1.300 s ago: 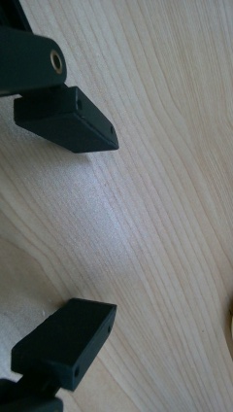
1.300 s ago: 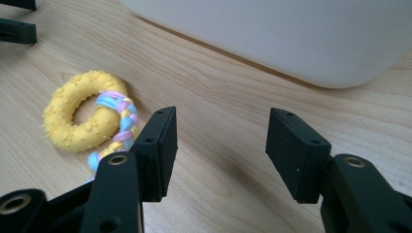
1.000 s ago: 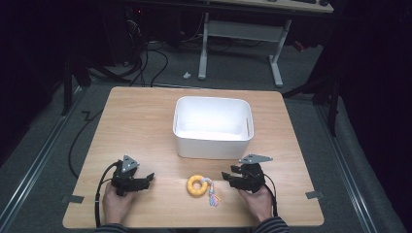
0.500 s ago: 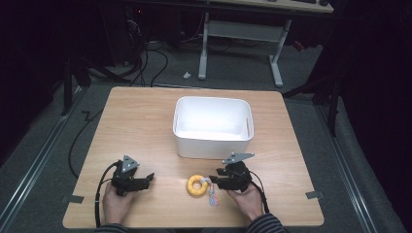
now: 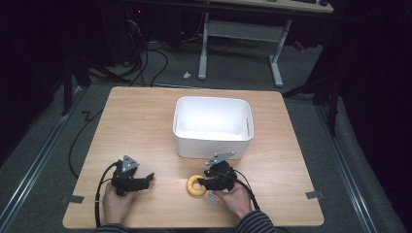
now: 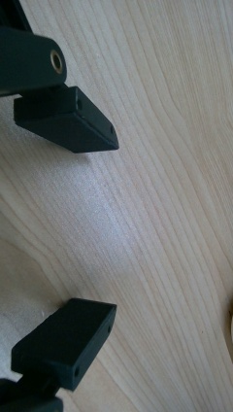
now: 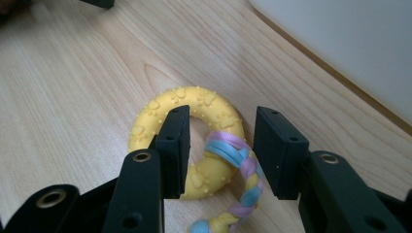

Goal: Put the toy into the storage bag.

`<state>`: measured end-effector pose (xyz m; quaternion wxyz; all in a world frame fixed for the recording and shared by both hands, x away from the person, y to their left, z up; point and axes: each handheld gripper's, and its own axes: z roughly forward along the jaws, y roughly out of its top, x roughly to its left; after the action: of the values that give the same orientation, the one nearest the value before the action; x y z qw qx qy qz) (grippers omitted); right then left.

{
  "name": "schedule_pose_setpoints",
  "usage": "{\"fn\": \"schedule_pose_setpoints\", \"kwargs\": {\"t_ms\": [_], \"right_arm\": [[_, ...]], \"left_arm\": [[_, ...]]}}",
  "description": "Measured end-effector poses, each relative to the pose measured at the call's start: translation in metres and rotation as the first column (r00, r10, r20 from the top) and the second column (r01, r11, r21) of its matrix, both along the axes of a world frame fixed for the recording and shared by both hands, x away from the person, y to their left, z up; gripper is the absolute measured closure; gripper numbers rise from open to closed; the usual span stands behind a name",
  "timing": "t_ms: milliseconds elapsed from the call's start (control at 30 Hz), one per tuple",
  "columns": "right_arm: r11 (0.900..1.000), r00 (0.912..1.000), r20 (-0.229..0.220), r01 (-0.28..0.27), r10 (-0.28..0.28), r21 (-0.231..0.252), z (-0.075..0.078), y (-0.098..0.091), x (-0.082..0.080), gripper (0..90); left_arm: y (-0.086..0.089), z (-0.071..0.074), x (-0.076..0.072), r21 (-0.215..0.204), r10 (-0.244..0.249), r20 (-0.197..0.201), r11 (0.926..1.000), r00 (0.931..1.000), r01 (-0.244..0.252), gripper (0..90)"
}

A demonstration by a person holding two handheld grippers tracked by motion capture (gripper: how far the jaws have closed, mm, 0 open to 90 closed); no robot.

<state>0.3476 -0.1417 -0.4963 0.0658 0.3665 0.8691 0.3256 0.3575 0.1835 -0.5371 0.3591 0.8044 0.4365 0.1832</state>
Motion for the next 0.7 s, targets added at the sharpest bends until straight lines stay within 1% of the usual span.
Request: {"fn": "schedule_pose_setpoints", "kwargs": {"t_ms": [67,133,167,300,333,367,400,467,500,533,567,700], "right_arm": [[1.0,1.0,0.003,0.003,-0.003,-0.005,-0.001,0.001,0.0,58.0],[0.9997,1.0,0.008,0.001,-0.001,-0.024,-0.002,0.002,0.0,57.9],[0.9996,1.0,-0.004,0.006,-0.006,-0.029,-0.004,0.003,0.001,58.0],[0.9991,0.9999,-0.013,0.003,-0.003,-0.042,-0.006,0.004,0.003,58.3],[0.9979,0.9998,-0.02,0.003,-0.004,-0.064,-0.007,0.007,0.004,58.5],[0.9979,0.9998,-0.02,0.003,-0.004,-0.064,-0.007,0.007,0.004,58.5],[0.9968,0.9999,-0.017,-0.002,0.0,-0.08,-0.008,0.008,0.004,59.7],[0.9966,0.9999,-0.015,-0.001,0.0,-0.083,-0.008,0.009,0.004,60.0],[0.9953,0.9998,-0.018,-0.001,-0.001,-0.097,-0.009,0.01,0.005,60.6],[0.9953,0.9998,-0.018,-0.001,-0.001,-0.097,-0.009,0.01,0.005,60.6],[0.9934,0.9999,-0.016,-0.005,0.003,-0.114,-0.01,0.012,0.005,60.6],[0.9928,0.9998,-0.016,-0.01,0.008,-0.119,-0.011,0.013,0.005,61.1]], "left_arm": [[0.0,0.0,0.0,0.0,0.0,0.0,1.0,1.0,0.0,20.6],[0.0,0.0,0.0,0.0,0.0,0.0,1.0,1.0,0.0,20.6],[0.0,0.0,0.0,0.0,0.0,0.0,1.0,1.0,0.0,20.5],[0.0,0.0,0.0,0.0,0.0,0.0,1.0,1.0,0.0,20.5],[0.0,0.0,0.0,0.0,0.0,0.0,1.0,1.0,0.0,20.5],[0.0,0.0,0.0,0.0,0.0,0.0,1.0,1.0,0.0,20.5],[0.0,0.0,0.0,0.0,-0.001,0.0,1.0,1.0,0.001,20.5],[0.0,0.0,0.0,0.0,-0.001,0.0,1.0,1.0,0.001,20.5],[0.0,0.0,0.0,0.0,0.0,-0.001,1.0,1.0,0.0,20.5],[0.0,0.0,0.0,0.0,0.0,-0.001,1.0,1.0,0.0,20.5],[0.0,0.0,0.0,-0.002,-0.001,-0.001,1.0,1.0,0.001,20.5],[0.0,0.0,0.0,-0.003,0.0,-0.001,1.0,1.0,0.0,20.5]]}}
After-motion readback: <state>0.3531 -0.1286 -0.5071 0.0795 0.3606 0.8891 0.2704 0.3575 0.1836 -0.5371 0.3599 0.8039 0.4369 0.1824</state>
